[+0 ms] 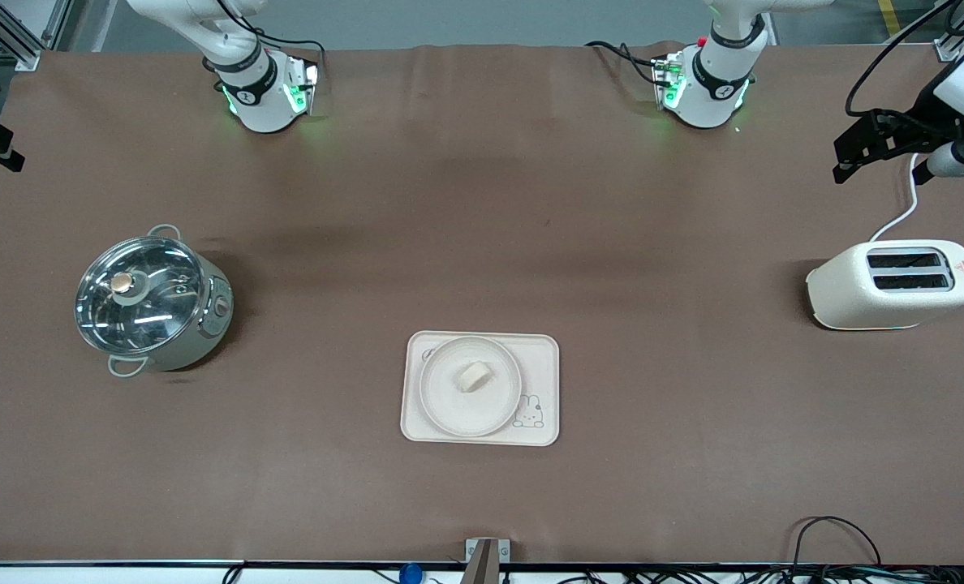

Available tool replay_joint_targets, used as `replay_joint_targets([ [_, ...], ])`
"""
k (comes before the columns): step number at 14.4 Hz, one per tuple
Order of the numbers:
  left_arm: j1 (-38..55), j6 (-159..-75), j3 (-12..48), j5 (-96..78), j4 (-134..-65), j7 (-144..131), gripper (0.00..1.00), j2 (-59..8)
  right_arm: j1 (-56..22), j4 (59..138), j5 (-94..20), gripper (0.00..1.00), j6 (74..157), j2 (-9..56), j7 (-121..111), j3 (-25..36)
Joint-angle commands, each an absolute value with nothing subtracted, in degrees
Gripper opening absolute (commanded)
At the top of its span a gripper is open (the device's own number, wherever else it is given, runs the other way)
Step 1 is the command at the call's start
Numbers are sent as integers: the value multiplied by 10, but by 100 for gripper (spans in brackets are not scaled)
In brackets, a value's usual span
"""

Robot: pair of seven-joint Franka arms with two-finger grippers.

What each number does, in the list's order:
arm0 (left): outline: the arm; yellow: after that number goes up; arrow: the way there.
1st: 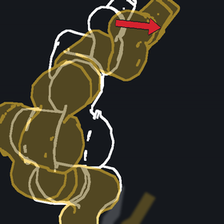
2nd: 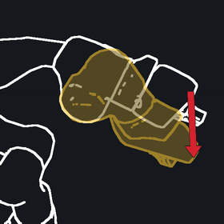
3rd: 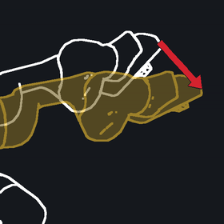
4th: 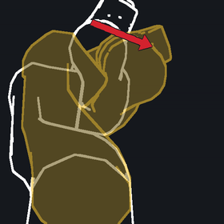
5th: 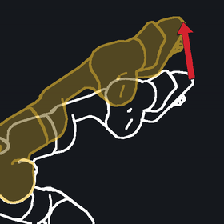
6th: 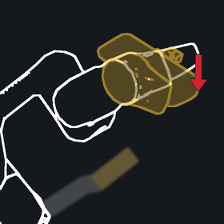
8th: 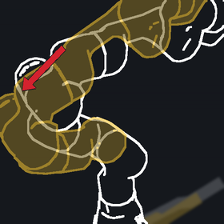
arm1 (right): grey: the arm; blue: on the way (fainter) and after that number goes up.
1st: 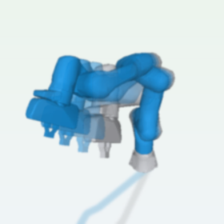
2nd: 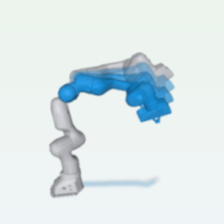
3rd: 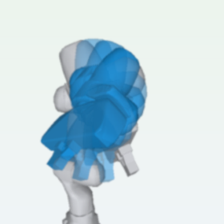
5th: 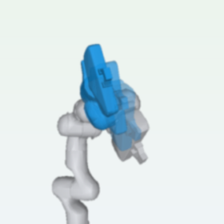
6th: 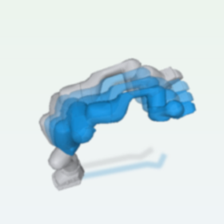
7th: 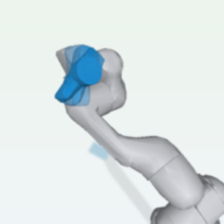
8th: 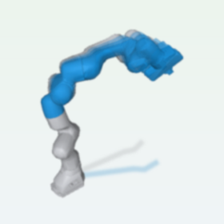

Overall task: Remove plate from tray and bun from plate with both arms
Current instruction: 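Reach the right gripper to the white plate on the beige tray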

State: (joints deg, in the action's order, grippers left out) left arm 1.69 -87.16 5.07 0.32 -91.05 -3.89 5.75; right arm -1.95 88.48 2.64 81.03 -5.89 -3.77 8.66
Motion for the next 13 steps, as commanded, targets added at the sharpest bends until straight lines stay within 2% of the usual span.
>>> replay_joint_targets([
  [1, 16, -860, 52, 5, -898, -33, 100, 53, -11, 905, 23, 100, 814, -72, -27, 79],
  [8, 16, -860, 49, 14, -894, -31, 100, 42, -16, 906, 5, 100, 837, -67, -25, 77],
  [10, 18, -860, 51, 14, -896, -32, 100, 41, -43, 909, -40, 100, 858, -58, -25, 76],
  [13, 21, -860, 53, 14, -896, -40, 100, 42, -125, 906, -88, 100, 887, 13, 24, 76],
])
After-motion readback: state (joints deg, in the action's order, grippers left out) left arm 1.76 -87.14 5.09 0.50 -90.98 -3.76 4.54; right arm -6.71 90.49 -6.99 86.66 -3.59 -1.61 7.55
